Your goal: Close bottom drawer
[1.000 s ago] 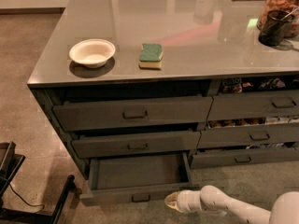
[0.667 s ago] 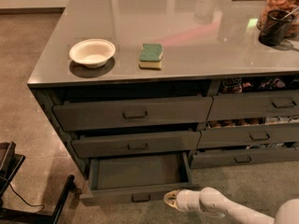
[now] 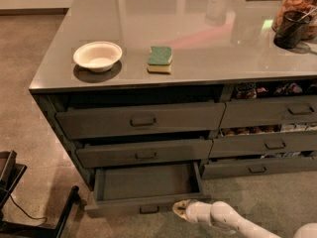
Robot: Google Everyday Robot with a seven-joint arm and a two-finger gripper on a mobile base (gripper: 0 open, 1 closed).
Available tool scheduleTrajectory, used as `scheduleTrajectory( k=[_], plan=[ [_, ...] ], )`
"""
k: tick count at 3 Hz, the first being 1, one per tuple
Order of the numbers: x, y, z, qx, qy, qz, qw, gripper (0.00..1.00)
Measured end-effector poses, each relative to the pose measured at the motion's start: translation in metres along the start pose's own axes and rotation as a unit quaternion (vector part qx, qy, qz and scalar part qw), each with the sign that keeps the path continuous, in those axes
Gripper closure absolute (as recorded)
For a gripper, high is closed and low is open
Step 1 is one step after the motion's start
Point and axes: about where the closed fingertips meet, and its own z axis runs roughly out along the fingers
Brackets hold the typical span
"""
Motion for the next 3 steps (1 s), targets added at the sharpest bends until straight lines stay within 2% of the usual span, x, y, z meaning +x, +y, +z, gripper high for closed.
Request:
scheduleTrajectory(
  k=[2,3],
  plan=[
    [0.012,-0.028,0.021,0.026,-0.01,0.0,0.9996,1.0],
    [0.017,-0.049,0.034,0.032,-0.013,0.001,0.9994,1.0]
  ],
)
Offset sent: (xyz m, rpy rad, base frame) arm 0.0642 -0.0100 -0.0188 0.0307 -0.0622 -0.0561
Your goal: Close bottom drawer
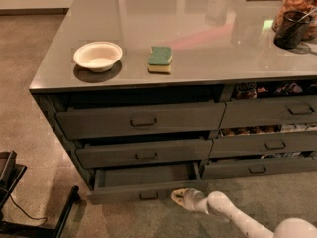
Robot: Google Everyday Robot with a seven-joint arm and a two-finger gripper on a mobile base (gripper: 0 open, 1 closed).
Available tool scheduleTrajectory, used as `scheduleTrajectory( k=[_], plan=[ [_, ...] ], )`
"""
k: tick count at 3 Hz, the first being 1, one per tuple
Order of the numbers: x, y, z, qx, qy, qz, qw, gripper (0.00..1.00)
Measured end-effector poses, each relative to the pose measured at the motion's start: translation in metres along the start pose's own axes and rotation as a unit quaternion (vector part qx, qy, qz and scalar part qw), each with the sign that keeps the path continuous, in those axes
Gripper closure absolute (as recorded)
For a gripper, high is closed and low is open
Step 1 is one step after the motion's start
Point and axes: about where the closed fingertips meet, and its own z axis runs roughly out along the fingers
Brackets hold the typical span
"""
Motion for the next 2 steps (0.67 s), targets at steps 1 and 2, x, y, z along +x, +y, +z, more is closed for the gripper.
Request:
scheduleTrajectory(
  k=[1,2],
  plan=[
    [0.004,-0.019,0.014,0.002,0.0,0.0,1.0,1.0],
    [0.007,-0.036,0.028,-0.002,0.001,0.002,1.0,1.0]
  ],
)
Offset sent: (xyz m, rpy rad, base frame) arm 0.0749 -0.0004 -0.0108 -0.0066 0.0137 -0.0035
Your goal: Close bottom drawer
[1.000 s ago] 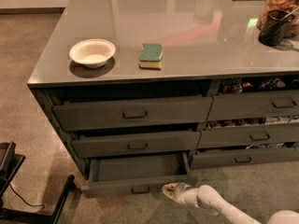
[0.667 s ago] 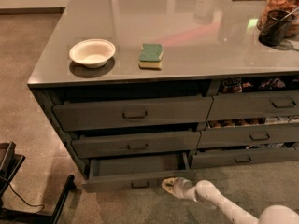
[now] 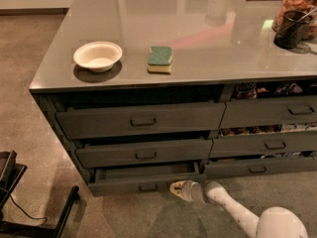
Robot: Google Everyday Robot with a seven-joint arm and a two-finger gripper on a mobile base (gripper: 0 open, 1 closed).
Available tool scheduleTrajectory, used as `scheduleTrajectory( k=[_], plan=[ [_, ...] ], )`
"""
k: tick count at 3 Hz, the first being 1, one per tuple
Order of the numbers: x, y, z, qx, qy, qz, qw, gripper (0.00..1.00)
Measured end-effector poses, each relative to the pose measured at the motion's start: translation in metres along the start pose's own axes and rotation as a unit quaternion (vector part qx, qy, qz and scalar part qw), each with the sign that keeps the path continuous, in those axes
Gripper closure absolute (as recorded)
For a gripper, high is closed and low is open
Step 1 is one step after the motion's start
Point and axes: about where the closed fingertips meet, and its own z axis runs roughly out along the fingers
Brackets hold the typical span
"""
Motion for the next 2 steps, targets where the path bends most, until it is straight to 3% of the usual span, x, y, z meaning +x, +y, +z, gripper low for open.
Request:
scheduleTrajectory(
  k=[2],
  plan=[
    [0.006,-0.042,0.038,-0.026,0.02,-0.001,0.9994,1.0]
  ],
)
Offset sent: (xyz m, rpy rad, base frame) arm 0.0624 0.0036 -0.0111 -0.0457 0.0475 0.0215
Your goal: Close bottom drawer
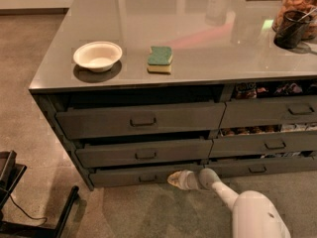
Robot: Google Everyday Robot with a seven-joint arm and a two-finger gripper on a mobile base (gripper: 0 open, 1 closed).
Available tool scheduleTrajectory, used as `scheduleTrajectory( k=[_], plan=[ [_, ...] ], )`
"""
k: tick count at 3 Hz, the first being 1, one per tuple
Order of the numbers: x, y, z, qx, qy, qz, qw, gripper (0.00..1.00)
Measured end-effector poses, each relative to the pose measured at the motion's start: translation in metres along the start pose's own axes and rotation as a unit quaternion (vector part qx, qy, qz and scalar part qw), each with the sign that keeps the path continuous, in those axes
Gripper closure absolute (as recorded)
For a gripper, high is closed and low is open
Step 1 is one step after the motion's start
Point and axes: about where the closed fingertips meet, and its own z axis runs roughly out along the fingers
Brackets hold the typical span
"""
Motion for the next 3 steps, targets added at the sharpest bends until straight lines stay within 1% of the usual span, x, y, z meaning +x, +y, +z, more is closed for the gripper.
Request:
scheduleTrajectory(
  k=[1,2,3],
  plan=[
    [-0.001,0.001,0.0,0.0,0.0,-0.001,1.0,1.0],
    [-0.005,0.023,-0.015,-0.025,0.0,0.018,0.9995,1.0],
    [-0.011,0.046,-0.056,-0.044,0.01,0.052,0.9976,1.0]
  ],
)
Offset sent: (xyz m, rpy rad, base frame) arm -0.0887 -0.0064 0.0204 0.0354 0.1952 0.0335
